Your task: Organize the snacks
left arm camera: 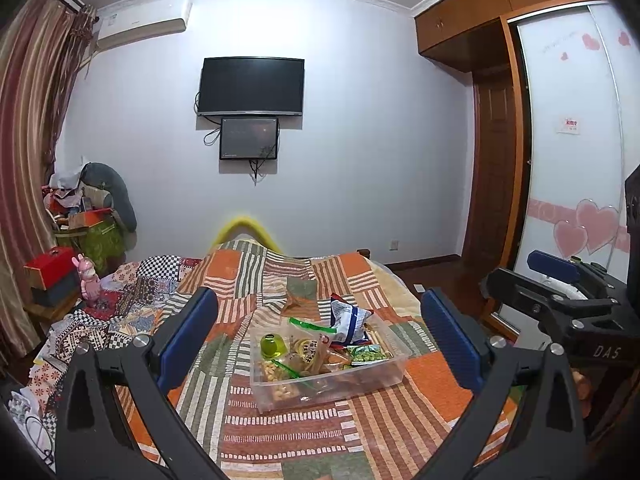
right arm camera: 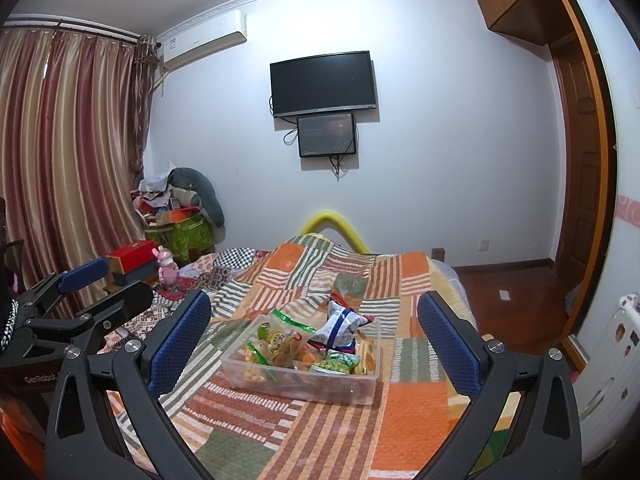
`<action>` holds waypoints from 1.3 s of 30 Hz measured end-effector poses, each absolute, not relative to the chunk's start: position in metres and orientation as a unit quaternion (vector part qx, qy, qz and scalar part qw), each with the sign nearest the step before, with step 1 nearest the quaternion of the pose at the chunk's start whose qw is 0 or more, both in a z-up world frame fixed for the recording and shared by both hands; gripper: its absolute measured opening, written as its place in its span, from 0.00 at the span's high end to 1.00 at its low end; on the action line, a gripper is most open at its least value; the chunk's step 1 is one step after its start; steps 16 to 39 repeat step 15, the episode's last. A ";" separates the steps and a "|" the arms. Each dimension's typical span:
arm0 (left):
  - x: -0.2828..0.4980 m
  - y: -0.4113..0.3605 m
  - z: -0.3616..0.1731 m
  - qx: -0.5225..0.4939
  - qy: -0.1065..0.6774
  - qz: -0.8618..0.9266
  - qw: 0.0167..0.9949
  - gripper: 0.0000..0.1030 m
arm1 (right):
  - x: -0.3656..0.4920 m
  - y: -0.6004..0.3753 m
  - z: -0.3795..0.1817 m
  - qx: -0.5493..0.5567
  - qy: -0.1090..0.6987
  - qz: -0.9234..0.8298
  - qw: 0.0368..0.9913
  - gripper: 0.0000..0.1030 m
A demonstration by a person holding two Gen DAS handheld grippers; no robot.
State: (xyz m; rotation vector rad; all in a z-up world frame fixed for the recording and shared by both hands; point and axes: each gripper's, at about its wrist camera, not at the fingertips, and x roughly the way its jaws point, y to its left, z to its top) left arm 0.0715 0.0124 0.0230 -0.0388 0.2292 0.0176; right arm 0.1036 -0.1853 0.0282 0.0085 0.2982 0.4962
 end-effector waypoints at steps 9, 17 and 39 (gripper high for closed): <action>0.072 0.015 0.022 -0.027 0.118 0.016 0.993 0.00 | 0.103 -0.185 0.028 0.004 0.147 0.246 0.958 0.00; 0.071 0.013 0.020 -0.023 0.120 0.017 0.992 0.00 | 0.103 -0.185 0.025 0.002 0.147 0.247 0.958 0.00; 0.071 0.013 0.020 -0.023 0.120 0.017 0.992 0.00 | 0.103 -0.185 0.025 0.002 0.147 0.247 0.958 0.00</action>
